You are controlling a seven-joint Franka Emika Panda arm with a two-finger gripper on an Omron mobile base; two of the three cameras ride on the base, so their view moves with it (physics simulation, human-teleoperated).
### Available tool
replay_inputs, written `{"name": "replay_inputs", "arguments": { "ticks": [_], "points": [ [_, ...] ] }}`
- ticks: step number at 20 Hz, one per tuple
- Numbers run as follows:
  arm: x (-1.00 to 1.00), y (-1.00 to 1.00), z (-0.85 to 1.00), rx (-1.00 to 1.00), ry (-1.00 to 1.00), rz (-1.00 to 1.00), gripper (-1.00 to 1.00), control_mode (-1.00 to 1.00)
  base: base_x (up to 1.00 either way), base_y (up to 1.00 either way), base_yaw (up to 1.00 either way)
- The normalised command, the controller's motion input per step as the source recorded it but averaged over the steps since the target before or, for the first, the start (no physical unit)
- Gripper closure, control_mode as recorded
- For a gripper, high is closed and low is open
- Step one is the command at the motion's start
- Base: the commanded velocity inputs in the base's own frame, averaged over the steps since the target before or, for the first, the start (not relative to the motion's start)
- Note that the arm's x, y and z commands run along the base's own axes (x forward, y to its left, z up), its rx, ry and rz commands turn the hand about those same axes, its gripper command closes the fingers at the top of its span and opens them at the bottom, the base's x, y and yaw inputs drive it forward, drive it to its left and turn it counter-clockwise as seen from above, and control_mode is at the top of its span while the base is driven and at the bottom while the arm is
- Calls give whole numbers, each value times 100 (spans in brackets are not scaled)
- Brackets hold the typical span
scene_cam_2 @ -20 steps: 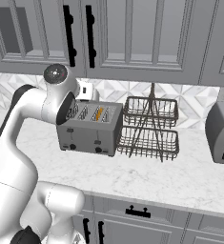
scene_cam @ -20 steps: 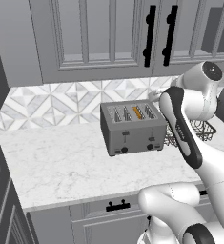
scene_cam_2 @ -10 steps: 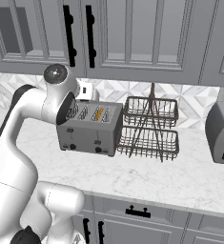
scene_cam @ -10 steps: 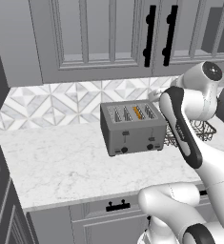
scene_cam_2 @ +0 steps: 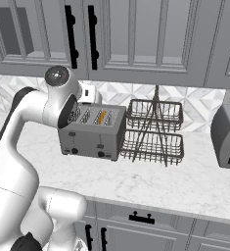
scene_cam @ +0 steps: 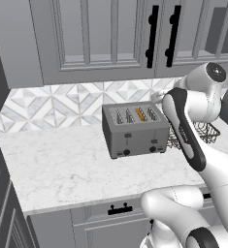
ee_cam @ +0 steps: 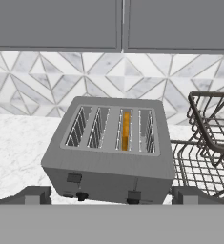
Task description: Start the toaster. Once the lever pops up, take the bread to the plate on the dining counter.
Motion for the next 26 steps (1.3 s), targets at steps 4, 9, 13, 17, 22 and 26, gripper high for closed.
{"name": "replay_inputs", "arguments": {
  "ticks": [4, 9, 13, 17, 22, 26],
  "points": [
    [0, 0, 0, 0, 0, 0, -100, -100, 0, 0, 0],
    [0, 0, 0, 0, 0, 0, -100, -100, 0, 0, 0],
    [0, 0, 0, 0, 0, 0, -100, -100, 0, 0, 0],
    [0, 0, 0, 0, 0, 0, -100, -100, 0, 0, 0],
    [0, 0, 0, 0, 0, 0, -100, -100, 0, 0, 0],
    [0, 0, 0, 0, 0, 0, -100, -100, 0, 0, 0]
  ]
}}
